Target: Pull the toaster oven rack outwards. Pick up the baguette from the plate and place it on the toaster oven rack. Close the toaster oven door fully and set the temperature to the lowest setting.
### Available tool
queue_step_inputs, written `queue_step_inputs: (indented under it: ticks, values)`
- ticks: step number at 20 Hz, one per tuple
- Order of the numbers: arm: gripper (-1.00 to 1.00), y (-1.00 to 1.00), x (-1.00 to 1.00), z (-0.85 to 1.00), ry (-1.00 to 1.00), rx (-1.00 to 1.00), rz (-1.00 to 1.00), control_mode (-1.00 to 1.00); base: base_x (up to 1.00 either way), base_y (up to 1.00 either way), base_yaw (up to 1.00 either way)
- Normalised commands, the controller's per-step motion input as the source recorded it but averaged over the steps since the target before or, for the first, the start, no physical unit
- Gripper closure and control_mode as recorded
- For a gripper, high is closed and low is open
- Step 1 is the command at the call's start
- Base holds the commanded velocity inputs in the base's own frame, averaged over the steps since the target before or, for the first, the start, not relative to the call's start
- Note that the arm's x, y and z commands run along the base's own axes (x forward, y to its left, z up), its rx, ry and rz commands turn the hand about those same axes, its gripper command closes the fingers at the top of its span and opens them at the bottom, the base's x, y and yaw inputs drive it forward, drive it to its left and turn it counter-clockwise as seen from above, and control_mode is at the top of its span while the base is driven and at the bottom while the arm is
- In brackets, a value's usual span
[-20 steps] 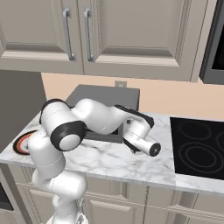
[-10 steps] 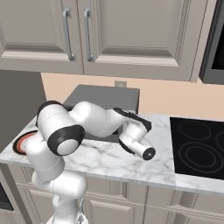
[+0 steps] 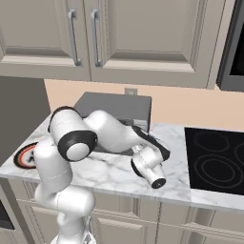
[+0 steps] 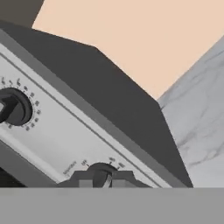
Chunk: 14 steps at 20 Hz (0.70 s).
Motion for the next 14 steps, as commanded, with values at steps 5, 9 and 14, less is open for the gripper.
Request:
queue_step_inputs:
  ticks: [5, 9, 14]
  values:
    - [1.0, 0.0, -0.02, -0.1, -0.35, -0.99, 0.18, -1.0, 0.0, 0.0, 0.0]
    - [1.0, 0.0, -0.13, 0.0, -0.22, -1.0, 0.04, -1.0, 0.0, 0.0, 0.0]
    - [1.0, 0.0, -0.32, -0.22, -0.29, -0.98, 0.0, -1.0, 0.0, 0.0, 0.0]
